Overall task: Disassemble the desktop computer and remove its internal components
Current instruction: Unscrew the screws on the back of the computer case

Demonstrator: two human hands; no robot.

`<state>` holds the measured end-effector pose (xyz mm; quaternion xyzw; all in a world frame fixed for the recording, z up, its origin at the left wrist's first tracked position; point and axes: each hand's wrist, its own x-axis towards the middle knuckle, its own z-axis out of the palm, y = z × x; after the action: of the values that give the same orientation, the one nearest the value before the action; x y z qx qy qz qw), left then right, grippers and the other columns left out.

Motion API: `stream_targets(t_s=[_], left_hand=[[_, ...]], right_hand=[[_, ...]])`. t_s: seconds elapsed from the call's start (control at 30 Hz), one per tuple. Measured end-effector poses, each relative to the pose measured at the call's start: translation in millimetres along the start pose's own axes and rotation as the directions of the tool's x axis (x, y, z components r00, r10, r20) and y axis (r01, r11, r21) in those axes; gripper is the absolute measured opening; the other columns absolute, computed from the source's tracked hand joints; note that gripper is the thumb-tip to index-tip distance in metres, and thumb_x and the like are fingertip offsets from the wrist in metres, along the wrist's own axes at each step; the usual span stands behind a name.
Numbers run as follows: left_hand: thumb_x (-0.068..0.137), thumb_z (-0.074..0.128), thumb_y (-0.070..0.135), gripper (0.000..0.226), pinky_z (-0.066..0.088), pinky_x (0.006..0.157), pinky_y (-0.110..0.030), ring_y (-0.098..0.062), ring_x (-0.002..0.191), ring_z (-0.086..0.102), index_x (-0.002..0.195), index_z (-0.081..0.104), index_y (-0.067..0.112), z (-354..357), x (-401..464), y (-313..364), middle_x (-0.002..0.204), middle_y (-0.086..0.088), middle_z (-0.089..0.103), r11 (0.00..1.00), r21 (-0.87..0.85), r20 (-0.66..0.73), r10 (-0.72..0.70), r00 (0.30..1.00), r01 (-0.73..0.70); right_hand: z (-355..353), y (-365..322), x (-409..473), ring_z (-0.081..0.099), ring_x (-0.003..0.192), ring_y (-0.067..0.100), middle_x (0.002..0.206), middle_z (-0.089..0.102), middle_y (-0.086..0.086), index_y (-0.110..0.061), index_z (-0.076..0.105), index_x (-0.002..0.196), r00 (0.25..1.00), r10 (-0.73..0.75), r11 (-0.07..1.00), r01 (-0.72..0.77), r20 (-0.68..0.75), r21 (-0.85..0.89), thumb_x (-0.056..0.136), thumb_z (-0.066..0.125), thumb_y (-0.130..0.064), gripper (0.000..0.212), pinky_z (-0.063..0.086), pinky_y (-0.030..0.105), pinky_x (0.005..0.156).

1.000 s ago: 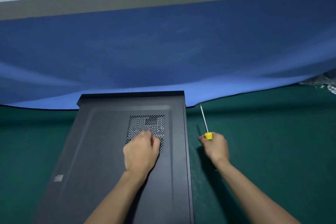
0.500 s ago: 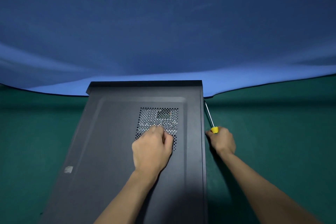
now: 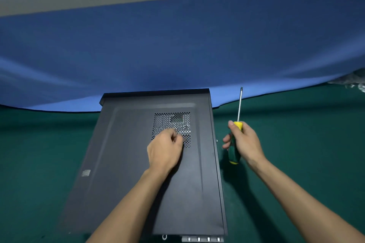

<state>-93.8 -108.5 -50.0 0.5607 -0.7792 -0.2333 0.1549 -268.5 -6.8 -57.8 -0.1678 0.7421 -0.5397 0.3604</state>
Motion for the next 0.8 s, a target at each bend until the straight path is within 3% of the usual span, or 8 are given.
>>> stream_targets(t_s=[0.1,0.17,0.33,0.53,0.8], left_hand=[[0.084,0.052,0.022,0.014,0.042,0.063,-0.030,-0.019,0.073,0.058,0.073,0.061,0.020,-19.9,-11.7,-6.2,0.070,0.008,0.063,0.970,-0.224,0.080,-0.083,0.993,0.099],[0.084,0.053,0.016,0.014,0.049,0.069,-0.034,-0.023,0.074,0.061,0.074,0.063,0.018,-34.8,-23.5,-14.0,0.072,0.002,0.066,0.916,-0.378,0.143,-0.089,0.986,0.137],[0.089,0.048,0.003,0.024,0.038,0.040,-0.018,-0.009,0.041,0.049,0.074,0.062,0.014,-78.8,-64.9,-44.9,0.062,-0.002,0.060,0.762,-0.609,0.242,-0.087,0.966,0.222],[0.092,0.040,-0.001,0.026,0.040,0.036,-0.020,-0.014,0.044,0.048,0.079,0.060,0.009,-129.1,-113.0,-97.3,0.066,-0.008,0.060,0.613,-0.732,0.301,-0.102,0.948,0.298],[0.086,0.036,-0.006,0.030,0.049,0.041,-0.022,-0.013,0.044,0.054,0.076,0.061,0.006,-139.7,-163.2,-161.5,0.066,-0.009,0.062,0.413,-0.774,0.384,-0.296,0.875,0.480]], right_hand=[[9.1,-21.9,-43.3,0.053,0.041,0.012,0.053,0.055,-0.002,-0.017,0.055,0.086,0.997,-0.081,0.996,0.081,-0.001,-0.024,0.096,0.048,-0.038,0.025,0.047,0.028,0.052],[20.7,-31.9,-73.0,0.045,0.038,0.011,0.049,0.050,-0.004,-0.013,0.055,0.086,0.996,-0.089,0.996,0.089,-0.008,-0.020,0.096,0.047,-0.040,0.030,0.041,0.021,0.043],[61.7,-36.7,-151.1,0.045,0.043,0.013,0.053,0.055,0.000,-0.012,0.054,0.087,0.999,-0.039,0.993,0.036,0.016,0.114,0.096,0.044,-0.026,0.020,0.038,0.024,0.042],[115.2,-19.6,-238.1,0.051,0.048,0.016,0.064,0.059,0.002,-0.016,0.056,0.090,0.987,-0.104,0.993,0.097,0.125,0.064,0.098,0.047,-0.028,0.017,0.041,0.025,0.048],[158.3,19.5,-308.6,0.050,0.045,0.017,0.061,0.057,0.002,-0.020,0.061,0.089,0.982,-0.076,0.997,0.079,0.171,-0.011,0.096,0.051,-0.034,0.018,0.039,0.026,0.047]])
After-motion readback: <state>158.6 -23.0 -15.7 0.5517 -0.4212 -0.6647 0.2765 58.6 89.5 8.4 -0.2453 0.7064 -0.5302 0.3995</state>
